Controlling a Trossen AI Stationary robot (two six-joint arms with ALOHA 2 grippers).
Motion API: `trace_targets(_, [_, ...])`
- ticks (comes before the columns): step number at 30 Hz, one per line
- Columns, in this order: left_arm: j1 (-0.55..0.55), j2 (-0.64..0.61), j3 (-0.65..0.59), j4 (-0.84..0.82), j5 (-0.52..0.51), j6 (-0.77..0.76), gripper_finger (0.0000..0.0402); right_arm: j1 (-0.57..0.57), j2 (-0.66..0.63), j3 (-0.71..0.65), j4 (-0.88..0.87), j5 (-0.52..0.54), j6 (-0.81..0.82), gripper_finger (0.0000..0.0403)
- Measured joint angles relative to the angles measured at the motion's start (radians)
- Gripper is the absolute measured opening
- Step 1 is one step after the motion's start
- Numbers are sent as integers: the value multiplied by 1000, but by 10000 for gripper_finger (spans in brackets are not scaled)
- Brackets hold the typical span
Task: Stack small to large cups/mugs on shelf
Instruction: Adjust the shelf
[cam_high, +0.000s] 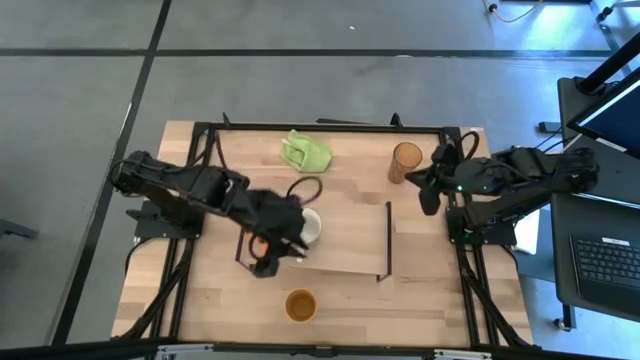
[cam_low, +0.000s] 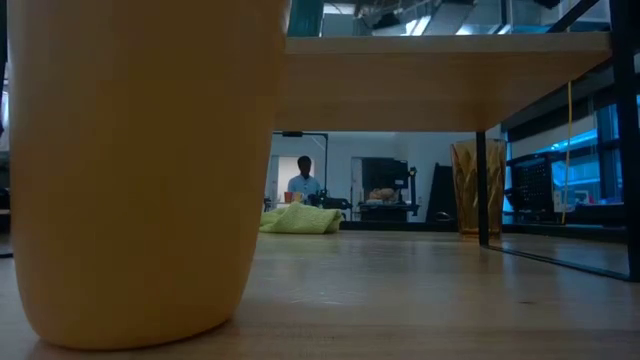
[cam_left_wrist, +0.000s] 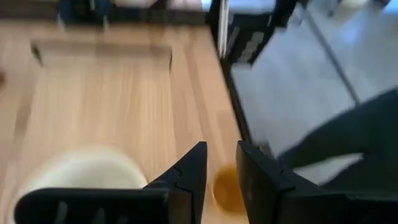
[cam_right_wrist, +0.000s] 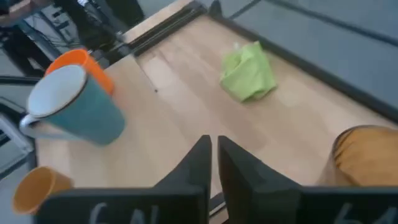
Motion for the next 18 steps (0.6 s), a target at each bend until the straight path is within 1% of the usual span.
trace_targets(2, [-35, -11, 0, -83, -29, -63, 80, 25, 8, 0, -15, -13, 39, 46])
trace_targets(4, [-77, -26, 0, -189, -80, -150, 80, 53, 22, 0, -30, -19, 78, 61])
trace_targets(7, [-165, -41, 0, -316, -170, -318, 80, 102, 51, 0, -53, -15, 135, 84])
trace_targets(9, [-239, -51, 0, -382, -225, -461, 80, 132, 71, 0, -66, 3, 166, 95])
trace_targets(12, [-356, -55, 0, -447, -331, -690, 80, 168, 98, 0, -94, 65, 197, 105])
trace_targets(15, [-462, -50, 0, -459, -436, -908, 80, 191, 115, 0, -107, 132, 199, 106])
trace_targets(18, [-555, -24, 0, -451, -547, -1046, 80, 200, 117, 0, -108, 177, 173, 107])
